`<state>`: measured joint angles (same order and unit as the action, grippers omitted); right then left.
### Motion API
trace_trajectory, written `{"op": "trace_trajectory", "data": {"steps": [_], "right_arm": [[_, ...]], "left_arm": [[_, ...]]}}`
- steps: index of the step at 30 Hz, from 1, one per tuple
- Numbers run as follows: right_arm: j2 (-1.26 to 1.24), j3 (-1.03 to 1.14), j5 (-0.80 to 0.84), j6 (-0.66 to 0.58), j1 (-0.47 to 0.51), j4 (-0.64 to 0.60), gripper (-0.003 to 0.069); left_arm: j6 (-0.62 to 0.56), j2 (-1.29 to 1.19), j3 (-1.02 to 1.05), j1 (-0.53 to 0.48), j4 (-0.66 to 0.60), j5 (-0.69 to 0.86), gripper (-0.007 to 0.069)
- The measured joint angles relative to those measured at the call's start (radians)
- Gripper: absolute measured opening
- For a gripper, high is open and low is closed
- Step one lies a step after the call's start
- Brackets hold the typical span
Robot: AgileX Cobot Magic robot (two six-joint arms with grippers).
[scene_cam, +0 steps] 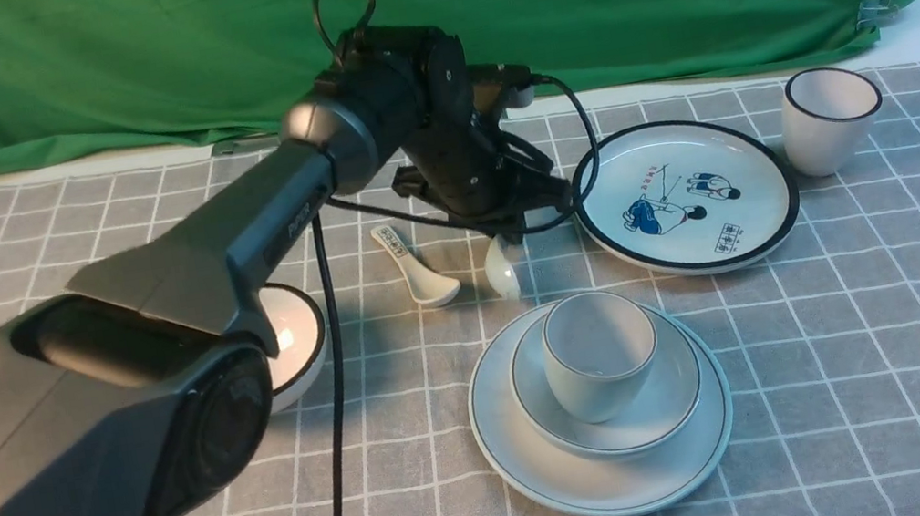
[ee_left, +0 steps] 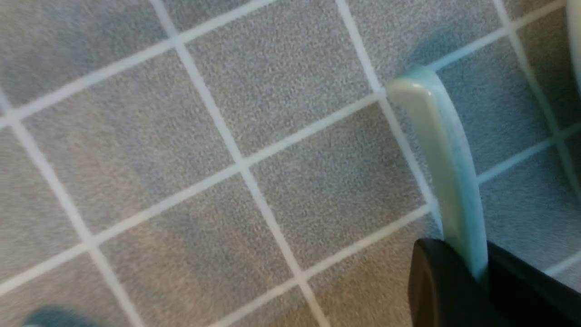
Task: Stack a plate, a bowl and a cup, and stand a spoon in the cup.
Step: Use the left arm to grab a blue soup spoon, then use the left arm to put the blue soup spoon into the blue teacup in the middle
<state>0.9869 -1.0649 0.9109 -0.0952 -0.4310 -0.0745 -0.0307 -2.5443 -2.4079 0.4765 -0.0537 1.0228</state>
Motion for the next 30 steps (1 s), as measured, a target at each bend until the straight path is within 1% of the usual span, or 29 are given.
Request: {"op": "trace_trajectory", "data": {"steps": [7,11,14,18,22,23,25,26,27,30], "right_arm": [[0.000,0.000,0.002,0.000,0.000,0.000,0.0108],[0.000,0.000,0.004,0.000,0.000,0.000,0.0114],[0.000,0.000,0.004,0.000,0.000,0.000,0.0118],[0.000,0.000,0.007,0.000,0.000,0.000,0.0118],[0.000,0.000,0.026,0.000,0.000,0.000,0.0119],[-0.001,0.000,0.035,0.000,0.000,0.000,0.0120],[-0.004,0.000,0.042,0.000,0.000,0.000,0.0120],[-0.007,0.000,0.045,0.000,0.000,0.000,0.0123],[-0.007,0.000,0.046,0.000,0.000,0.000,0.0123],[-0.016,0.000,0.044,0.000,0.000,0.000,0.0125]], "left_arm": [[-0.019,0.217,-0.009,-0.010,0.009,0.025,0.0028],[-0.023,0.309,-0.009,0.007,0.054,0.026,0.0028],[-0.033,0.375,-0.004,0.038,0.081,0.039,0.0028],[-0.045,0.434,0.059,0.083,0.119,0.013,0.0028],[-0.036,0.508,0.206,0.132,0.166,-0.049,0.0028],[-0.023,0.556,0.315,0.143,0.163,-0.102,0.0028],[-0.011,0.618,0.449,0.145,0.143,-0.200,0.0028],[-0.005,0.683,0.588,0.145,0.131,-0.302,0.0028],[0.001,0.692,0.609,0.145,0.130,-0.322,0.0028],[0.046,0.868,1.015,0.145,0.113,-0.848,0.0028]]}}
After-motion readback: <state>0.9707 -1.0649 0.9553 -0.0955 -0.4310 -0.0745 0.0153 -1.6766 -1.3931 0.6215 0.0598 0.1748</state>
